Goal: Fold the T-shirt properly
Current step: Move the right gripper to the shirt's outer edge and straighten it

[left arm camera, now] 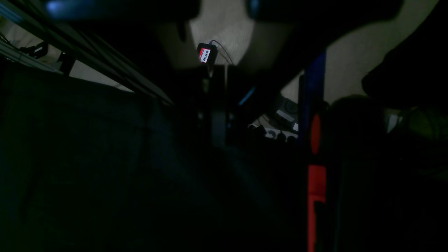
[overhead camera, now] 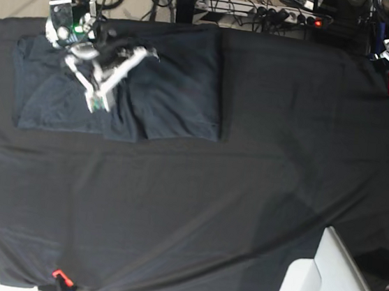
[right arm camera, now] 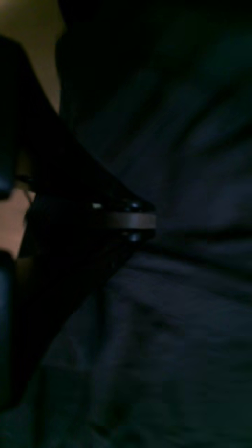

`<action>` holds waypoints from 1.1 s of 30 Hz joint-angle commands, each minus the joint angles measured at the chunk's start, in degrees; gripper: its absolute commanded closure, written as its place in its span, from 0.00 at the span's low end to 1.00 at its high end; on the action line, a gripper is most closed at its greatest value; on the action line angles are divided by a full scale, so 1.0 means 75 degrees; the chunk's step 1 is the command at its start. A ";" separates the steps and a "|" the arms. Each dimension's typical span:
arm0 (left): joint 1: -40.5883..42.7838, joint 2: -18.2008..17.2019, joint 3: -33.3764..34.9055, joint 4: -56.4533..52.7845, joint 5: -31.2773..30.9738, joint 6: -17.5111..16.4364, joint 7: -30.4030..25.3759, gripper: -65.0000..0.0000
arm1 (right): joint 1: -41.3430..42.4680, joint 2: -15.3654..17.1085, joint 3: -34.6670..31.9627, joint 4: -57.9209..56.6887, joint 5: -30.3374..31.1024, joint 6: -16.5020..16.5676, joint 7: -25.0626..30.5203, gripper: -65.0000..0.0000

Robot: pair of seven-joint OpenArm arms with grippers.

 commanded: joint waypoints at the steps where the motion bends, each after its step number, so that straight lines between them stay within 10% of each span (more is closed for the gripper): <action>1: 0.0041 -0.0163 -0.0050 0.0142 -0.0102 -0.0066 -0.0111 1.00 | 0.0022 0.0018 0.0085 -0.0074 -0.0016 0.0004 0.0103 0.99; 13: -0.0053 -0.0163 -0.0050 0.0083 -0.0102 -0.0066 -0.0123 1.00 | -0.0658 -0.0052 0.0296 0.2575 -0.0016 -0.0547 0.0056 0.98; 18: -0.0041 -0.0163 -0.0050 0.0083 -0.0102 -0.0066 -0.0123 1.00 | 0.0104 0.0147 0.2605 0.2423 0.0113 -0.0395 0.0068 0.94; 21: -0.0018 -0.0163 -0.0038 0.0083 -0.0102 -0.0066 -0.0123 1.00 | 0.0608 0.0194 0.4481 0.2024 0.1601 0.1188 -0.0296 0.73; 28: -0.0041 -0.0187 0.0279 0.0212 -0.0090 -0.0066 -0.0123 1.00 | 0.2401 0.1073 0.7200 -0.0648 0.3348 0.4370 -0.3625 0.17; 33: -0.0041 -0.0175 0.0642 0.0212 -0.0090 -0.0066 -0.0123 1.00 | 0.2776 0.1812 0.8267 -0.3356 0.3652 0.4370 -0.4082 0.18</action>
